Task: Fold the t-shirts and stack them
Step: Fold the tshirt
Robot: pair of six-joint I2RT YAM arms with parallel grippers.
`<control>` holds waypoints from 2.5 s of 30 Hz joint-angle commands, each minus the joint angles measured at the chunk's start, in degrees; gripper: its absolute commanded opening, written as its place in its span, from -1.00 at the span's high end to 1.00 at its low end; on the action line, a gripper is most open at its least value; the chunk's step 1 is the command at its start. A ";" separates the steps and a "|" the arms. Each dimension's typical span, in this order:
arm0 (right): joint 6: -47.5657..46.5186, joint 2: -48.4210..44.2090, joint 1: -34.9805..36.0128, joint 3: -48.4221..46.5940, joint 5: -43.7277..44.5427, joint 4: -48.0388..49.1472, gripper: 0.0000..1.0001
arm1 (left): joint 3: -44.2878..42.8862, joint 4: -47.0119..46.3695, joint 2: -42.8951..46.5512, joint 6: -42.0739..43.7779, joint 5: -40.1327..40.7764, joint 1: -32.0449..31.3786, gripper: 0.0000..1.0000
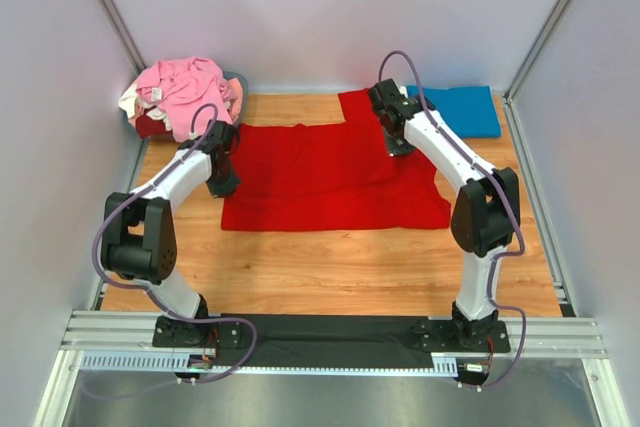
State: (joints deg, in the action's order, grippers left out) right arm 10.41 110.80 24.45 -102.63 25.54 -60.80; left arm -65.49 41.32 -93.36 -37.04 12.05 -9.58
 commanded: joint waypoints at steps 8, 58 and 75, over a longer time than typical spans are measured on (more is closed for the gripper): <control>-1.54 14.25 -3.79 -17.59 3.63 -6.34 -0.53 | -7.89 2.01 -2.45 1.09 -0.98 1.94 -0.40; 22.54 -21.25 -30.69 57.37 -35.21 37.06 -0.12 | 24.28 -16.45 13.04 -5.77 -6.70 1.94 -0.60; 22.10 -24.66 -30.95 57.72 -33.72 33.99 0.99 | 16.54 -10.75 10.11 -2.16 1.39 1.94 1.00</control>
State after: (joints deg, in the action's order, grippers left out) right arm 33.01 89.32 -6.28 -45.71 -10.81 -24.84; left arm -46.78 27.86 -85.97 -40.38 10.44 -7.88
